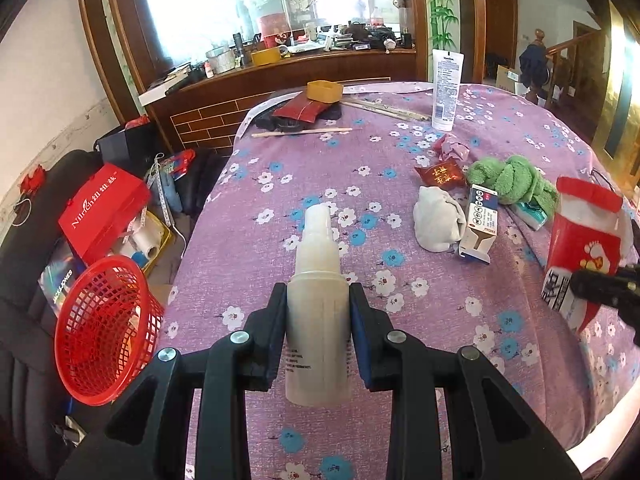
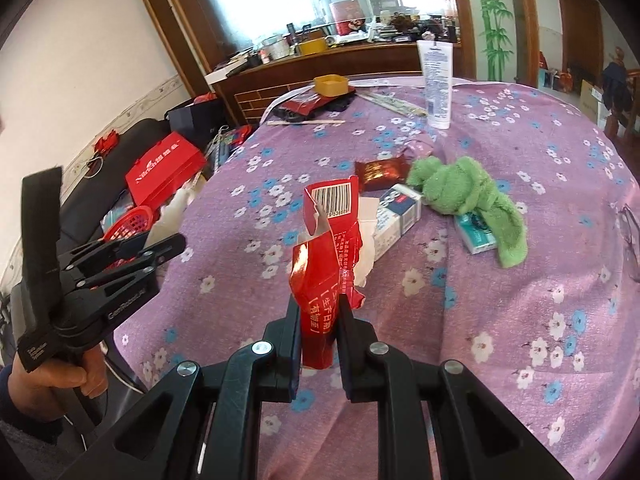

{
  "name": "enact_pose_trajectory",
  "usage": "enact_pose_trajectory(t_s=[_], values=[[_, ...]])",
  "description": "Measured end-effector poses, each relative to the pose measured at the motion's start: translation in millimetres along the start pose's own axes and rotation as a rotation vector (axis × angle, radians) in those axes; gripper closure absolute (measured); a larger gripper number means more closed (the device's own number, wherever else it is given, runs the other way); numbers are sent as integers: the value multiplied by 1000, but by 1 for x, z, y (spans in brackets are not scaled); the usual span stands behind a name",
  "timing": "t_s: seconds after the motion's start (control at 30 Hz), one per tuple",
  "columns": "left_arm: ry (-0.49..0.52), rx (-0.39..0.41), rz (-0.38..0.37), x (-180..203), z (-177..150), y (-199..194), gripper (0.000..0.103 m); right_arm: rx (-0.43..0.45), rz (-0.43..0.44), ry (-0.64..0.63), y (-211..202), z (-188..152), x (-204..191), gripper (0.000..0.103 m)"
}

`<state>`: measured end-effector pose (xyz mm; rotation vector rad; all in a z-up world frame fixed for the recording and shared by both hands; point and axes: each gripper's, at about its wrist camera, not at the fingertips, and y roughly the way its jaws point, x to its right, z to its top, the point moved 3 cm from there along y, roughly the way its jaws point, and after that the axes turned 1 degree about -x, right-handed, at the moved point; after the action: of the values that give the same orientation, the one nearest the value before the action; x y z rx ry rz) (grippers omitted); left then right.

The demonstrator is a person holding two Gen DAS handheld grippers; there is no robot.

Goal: Collect trash

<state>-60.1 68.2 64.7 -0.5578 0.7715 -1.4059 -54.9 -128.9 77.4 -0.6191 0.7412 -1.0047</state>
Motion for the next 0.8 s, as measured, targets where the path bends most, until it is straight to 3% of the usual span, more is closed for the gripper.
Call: enact_pose_trajectory(t_s=[0.4,0.8], values=[[37,22,-2,15,6,-6,74,35,-90,26,-15,5,27,86],[74,49,-8,28,11,-12,74,21,-61,5,-11,2,16,86]])
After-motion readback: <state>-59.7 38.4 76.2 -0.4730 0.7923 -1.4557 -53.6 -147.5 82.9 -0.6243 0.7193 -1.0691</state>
